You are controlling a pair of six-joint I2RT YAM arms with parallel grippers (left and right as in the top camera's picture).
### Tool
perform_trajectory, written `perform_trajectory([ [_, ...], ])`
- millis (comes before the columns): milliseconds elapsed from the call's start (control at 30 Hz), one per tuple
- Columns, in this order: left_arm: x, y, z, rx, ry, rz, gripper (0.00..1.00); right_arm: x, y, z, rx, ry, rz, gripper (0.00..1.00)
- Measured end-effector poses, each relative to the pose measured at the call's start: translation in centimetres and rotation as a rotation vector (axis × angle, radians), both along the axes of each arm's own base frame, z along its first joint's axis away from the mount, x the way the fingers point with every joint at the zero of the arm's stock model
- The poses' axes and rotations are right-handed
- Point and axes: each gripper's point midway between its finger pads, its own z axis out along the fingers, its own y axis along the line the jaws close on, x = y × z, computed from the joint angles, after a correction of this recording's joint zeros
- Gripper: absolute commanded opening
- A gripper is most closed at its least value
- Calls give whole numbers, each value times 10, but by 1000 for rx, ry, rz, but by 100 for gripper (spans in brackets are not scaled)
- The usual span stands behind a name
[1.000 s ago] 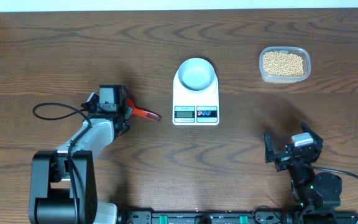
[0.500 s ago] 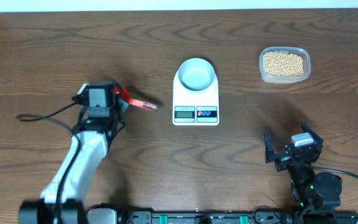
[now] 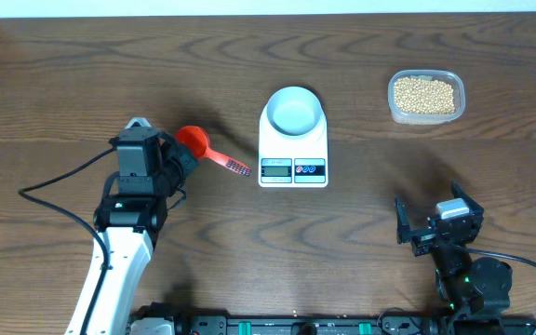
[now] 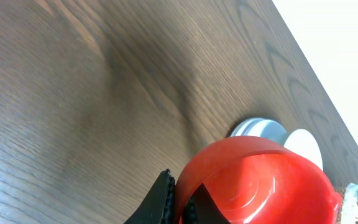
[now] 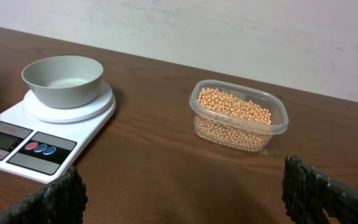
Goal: Scoop item into bowl and weigh 50g on scale
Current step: 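Lift the red scoop with the left gripper toward the scale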
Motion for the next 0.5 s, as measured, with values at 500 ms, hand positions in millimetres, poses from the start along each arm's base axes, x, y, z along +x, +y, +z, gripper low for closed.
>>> perform_trajectory([
  [500, -2, -27, 0, -41, 3, -63, 7, 0, 0, 0, 0, 0, 0, 99],
])
